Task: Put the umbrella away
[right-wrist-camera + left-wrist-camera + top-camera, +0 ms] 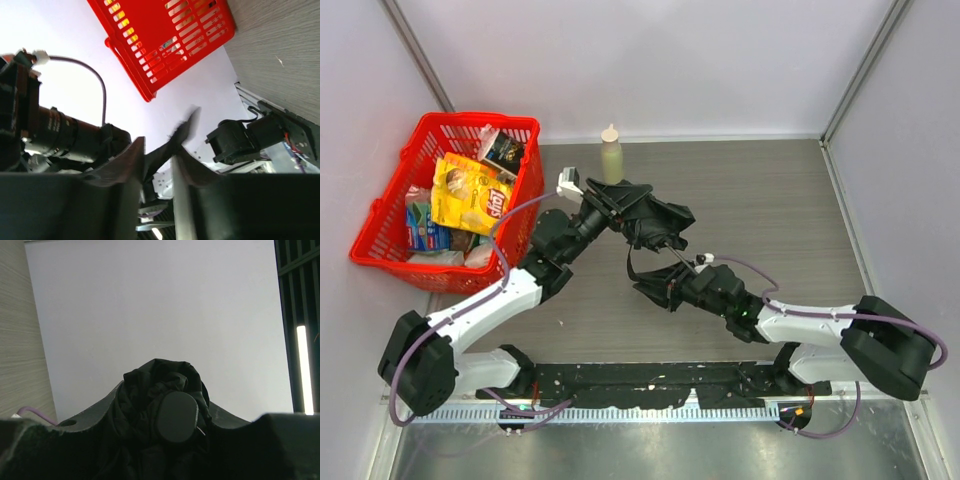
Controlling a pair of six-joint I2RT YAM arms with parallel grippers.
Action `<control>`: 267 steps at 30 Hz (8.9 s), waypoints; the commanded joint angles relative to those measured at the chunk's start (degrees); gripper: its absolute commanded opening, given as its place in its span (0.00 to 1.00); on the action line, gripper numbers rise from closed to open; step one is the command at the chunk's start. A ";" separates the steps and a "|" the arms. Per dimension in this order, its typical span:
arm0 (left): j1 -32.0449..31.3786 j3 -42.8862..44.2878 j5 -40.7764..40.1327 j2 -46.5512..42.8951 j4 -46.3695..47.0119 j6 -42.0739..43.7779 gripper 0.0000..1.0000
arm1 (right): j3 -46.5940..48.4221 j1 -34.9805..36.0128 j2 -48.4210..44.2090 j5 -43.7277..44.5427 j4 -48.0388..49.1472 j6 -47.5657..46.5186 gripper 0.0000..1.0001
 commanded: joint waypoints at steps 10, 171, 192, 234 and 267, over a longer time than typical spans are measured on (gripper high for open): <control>0.16 5.72 9.43 -7.37 -24.14 -5.71 0.00 | 4.28 -10.83 9.48 -7.23 20.70 -18.13 0.01; -1.16 12.58 -4.79 42.89 -76.76 15.92 0.00 | 10.26 14.73 29.10 -1.13 -6.44 -83.67 0.07; -1.07 14.08 -8.22 42.19 -80.28 16.71 0.00 | 9.39 14.11 27.25 11.54 -15.25 -82.88 0.34; -0.63 13.64 -8.84 39.55 -79.31 17.59 0.00 | 3.94 9.02 33.49 4.24 -3.65 -77.96 0.45; 2.54 21.11 -9.19 44.65 -95.39 26.91 0.00 | 23.35 30.19 34.18 58.72 -47.32 -85.60 0.01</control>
